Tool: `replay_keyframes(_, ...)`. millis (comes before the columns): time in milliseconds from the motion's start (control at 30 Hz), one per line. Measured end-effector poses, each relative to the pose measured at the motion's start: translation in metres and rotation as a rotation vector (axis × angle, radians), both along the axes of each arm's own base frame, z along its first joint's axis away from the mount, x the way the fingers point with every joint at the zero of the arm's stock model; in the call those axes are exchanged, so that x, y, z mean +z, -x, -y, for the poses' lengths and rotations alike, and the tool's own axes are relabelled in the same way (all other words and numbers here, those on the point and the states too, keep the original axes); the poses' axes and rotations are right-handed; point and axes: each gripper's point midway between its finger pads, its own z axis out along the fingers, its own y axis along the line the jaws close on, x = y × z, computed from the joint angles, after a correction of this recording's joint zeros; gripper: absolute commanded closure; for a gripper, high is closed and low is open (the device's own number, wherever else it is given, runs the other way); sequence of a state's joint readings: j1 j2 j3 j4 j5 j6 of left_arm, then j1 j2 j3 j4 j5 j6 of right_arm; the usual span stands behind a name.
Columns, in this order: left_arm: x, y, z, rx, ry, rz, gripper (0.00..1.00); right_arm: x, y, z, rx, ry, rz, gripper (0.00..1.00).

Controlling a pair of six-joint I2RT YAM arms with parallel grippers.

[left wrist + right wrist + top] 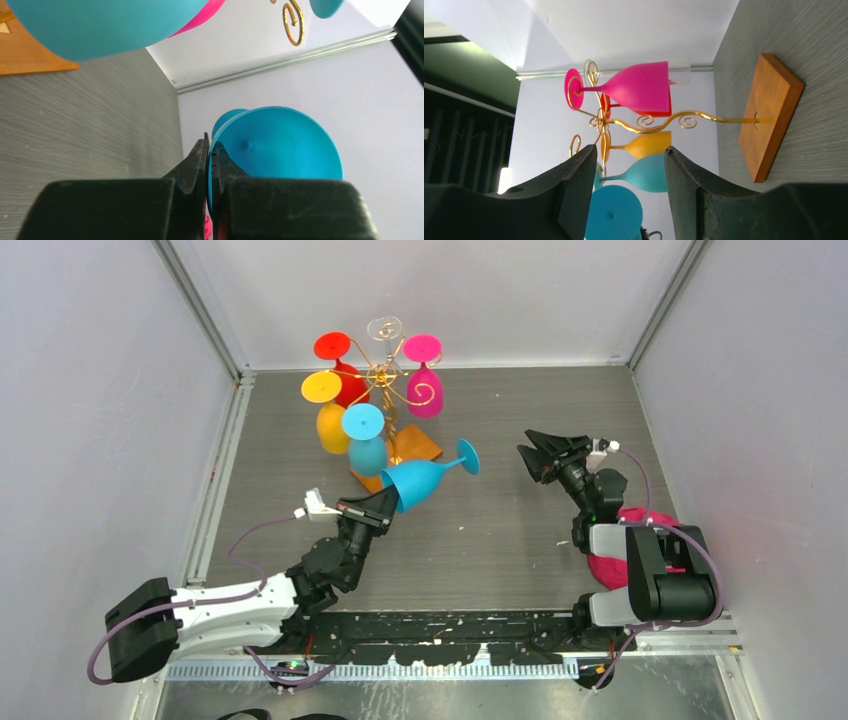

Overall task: Place the wine glass upside down on the wine glass rack
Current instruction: Turn the wine glass upside down at the wine rack.

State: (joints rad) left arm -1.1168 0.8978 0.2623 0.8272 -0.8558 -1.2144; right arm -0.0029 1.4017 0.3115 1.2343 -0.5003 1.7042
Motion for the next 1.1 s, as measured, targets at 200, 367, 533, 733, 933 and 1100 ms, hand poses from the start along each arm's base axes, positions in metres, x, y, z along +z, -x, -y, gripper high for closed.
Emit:
replay_keyframes(200, 0.005, -0.002, 0.004, -0.004, 0.062, 0.007, 0.99, 0.017, 0.014, -0.019, 0.072, -0.027, 0.073, 0.42)
replay_keyframes(367, 0.005, -0.003, 0.003, -0.002, 0.096, 0.008, 0.99, 0.027, 0.019, -0.021, 0.084, -0.035, 0.105, 0.42)
replay_keyframes(533, 0.005, -0.005, 0.002, 0.004, 0.125, 0.009, 0.99, 0.044, 0.032, -0.027, 0.108, -0.048, 0.159, 0.42)
replay_keyframes(733, 0.005, -0.009, 0.003, -0.001, 0.170, 0.009, 0.99, 0.059, 0.051, -0.042, 0.157, -0.063, 0.199, 0.42)
replay_keyframes(933, 0.003, -0.008, 0.004, -0.021, 0.209, 0.005, 0.99, 0.082, 0.078, -0.057, 0.199, -0.052, 0.253, 0.42)
replay_keyframes(1100, 0.007, -0.006, 0.004, -0.037, 0.247, 0.012, 0.99, 0.091, 0.097, -0.067, 0.210, -0.015, 0.279, 0.42)
